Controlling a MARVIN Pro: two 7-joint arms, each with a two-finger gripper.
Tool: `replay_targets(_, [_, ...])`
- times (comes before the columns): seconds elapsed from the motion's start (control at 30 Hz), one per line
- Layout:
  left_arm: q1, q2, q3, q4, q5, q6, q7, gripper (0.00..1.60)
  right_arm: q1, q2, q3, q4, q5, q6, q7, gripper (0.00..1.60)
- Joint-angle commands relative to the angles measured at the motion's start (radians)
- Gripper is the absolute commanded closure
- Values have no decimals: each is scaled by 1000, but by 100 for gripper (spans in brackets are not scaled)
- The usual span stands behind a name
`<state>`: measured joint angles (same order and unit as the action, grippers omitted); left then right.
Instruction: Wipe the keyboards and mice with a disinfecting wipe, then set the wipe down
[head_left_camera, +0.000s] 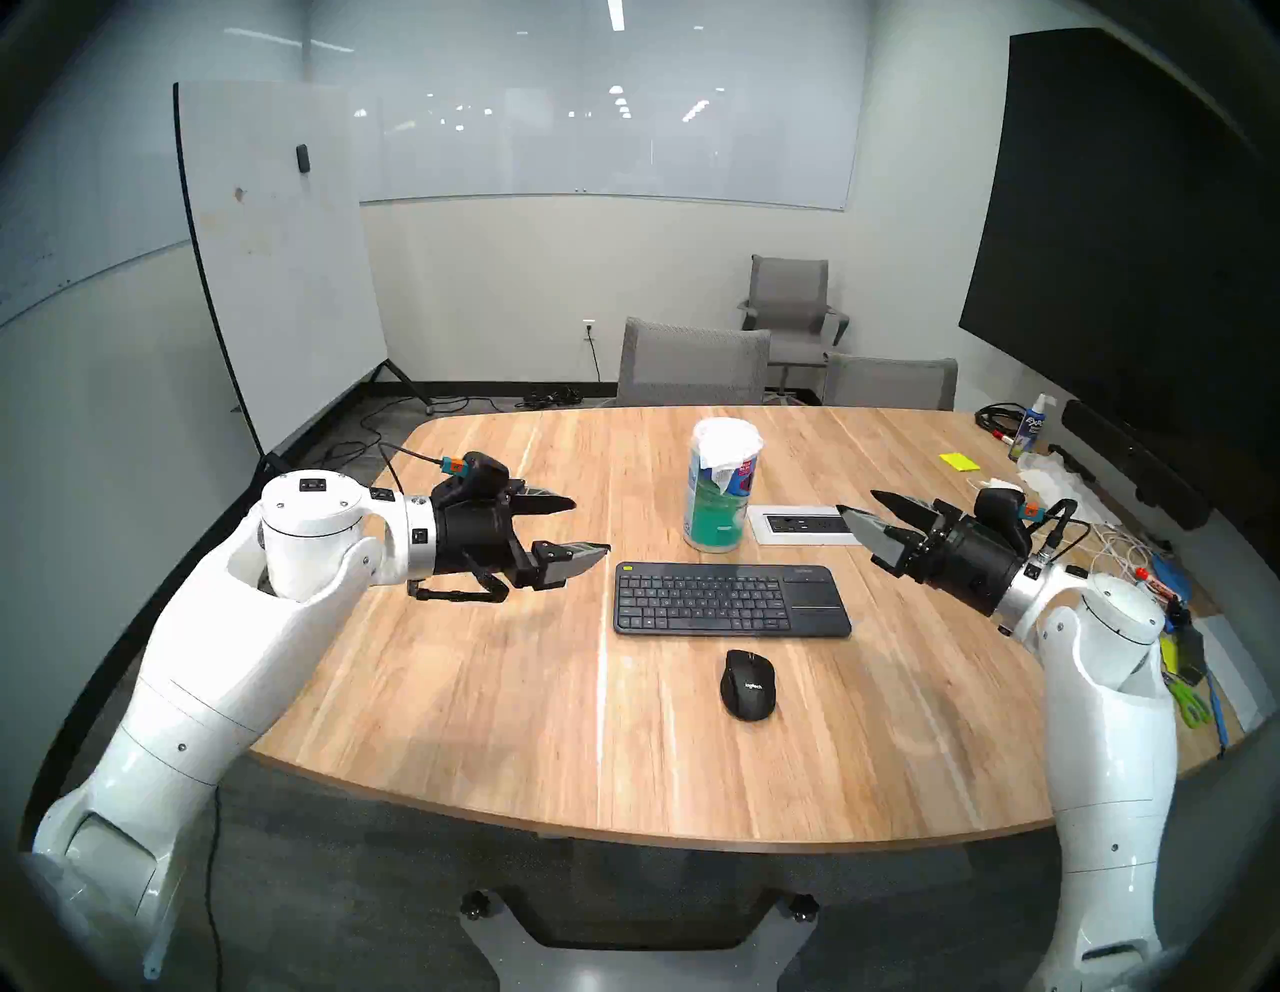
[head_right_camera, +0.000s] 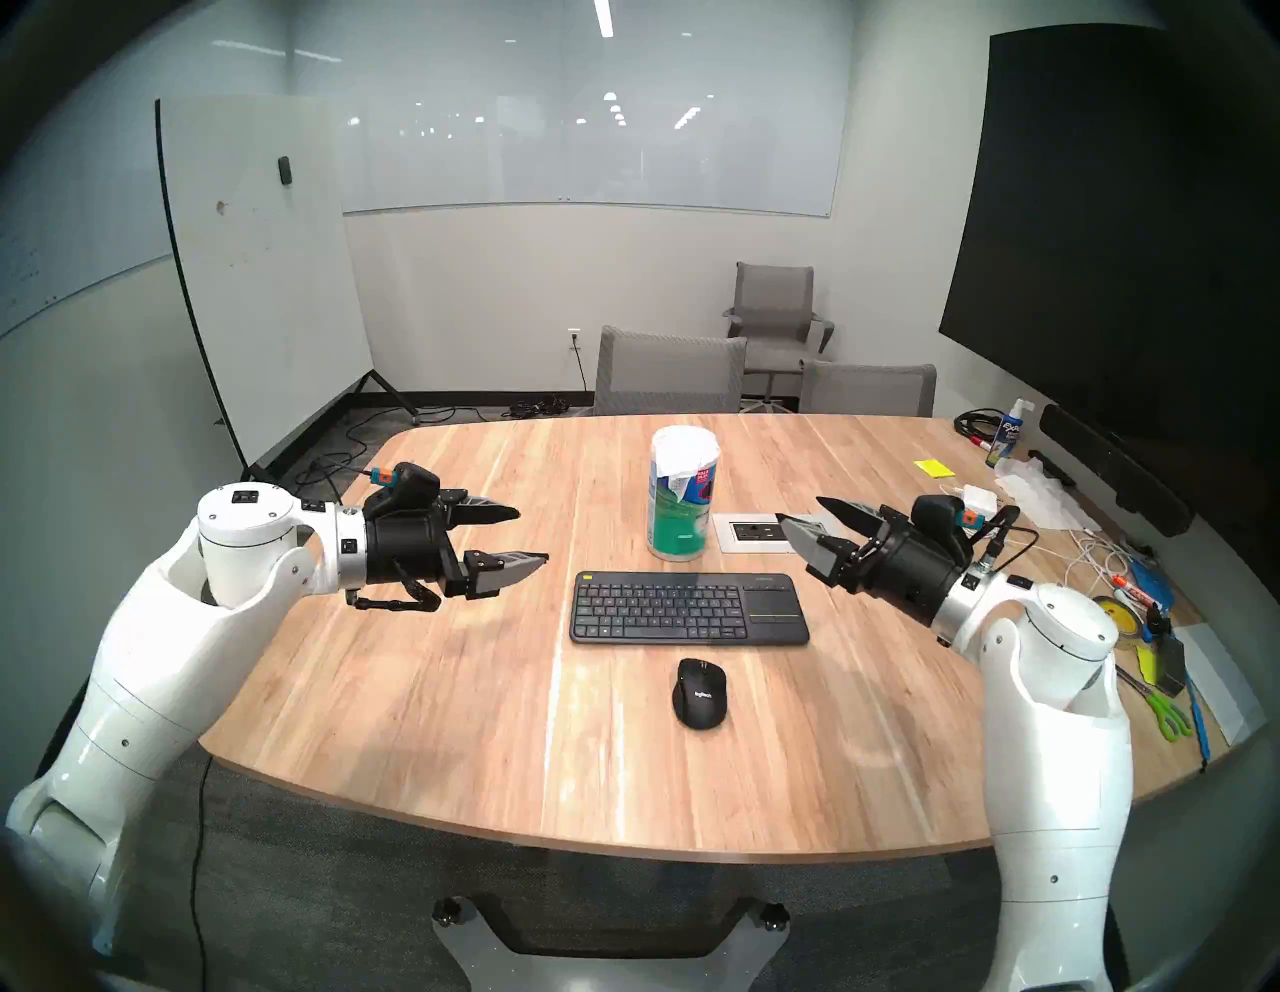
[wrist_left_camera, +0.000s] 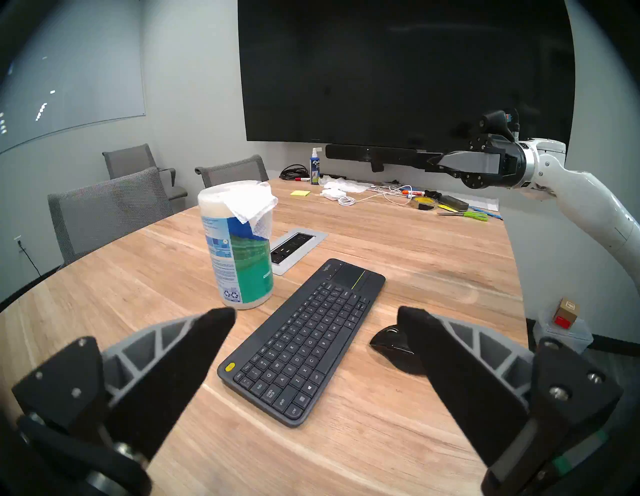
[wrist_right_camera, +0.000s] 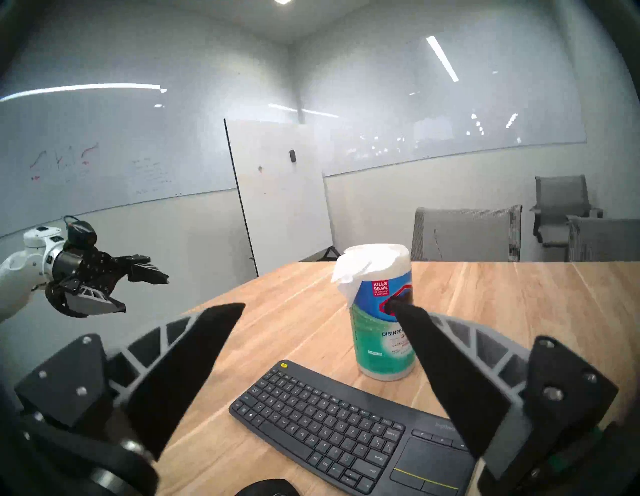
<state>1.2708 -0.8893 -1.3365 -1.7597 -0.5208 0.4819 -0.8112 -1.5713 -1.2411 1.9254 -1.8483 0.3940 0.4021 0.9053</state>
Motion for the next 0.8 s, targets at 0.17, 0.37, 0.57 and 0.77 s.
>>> replay_targets(0.17, [-7,1,-6,-10,-1,-1,1,0,-37,7,-28,-72,-77,-149,20,0])
replay_targets(0.37, [-7,1,-6,-10,-1,-1,1,0,-36,3,-57,-88,-132,-185,10,0])
replay_targets(0.57, [-7,1,-6,-10,-1,-1,1,0,-20,4,-99,-100,-185,-183,-1,0])
replay_targets(0.77, [-7,1,-6,-10,-1,-1,1,0,27,-2,-160,-71,-248,-163,-45,0])
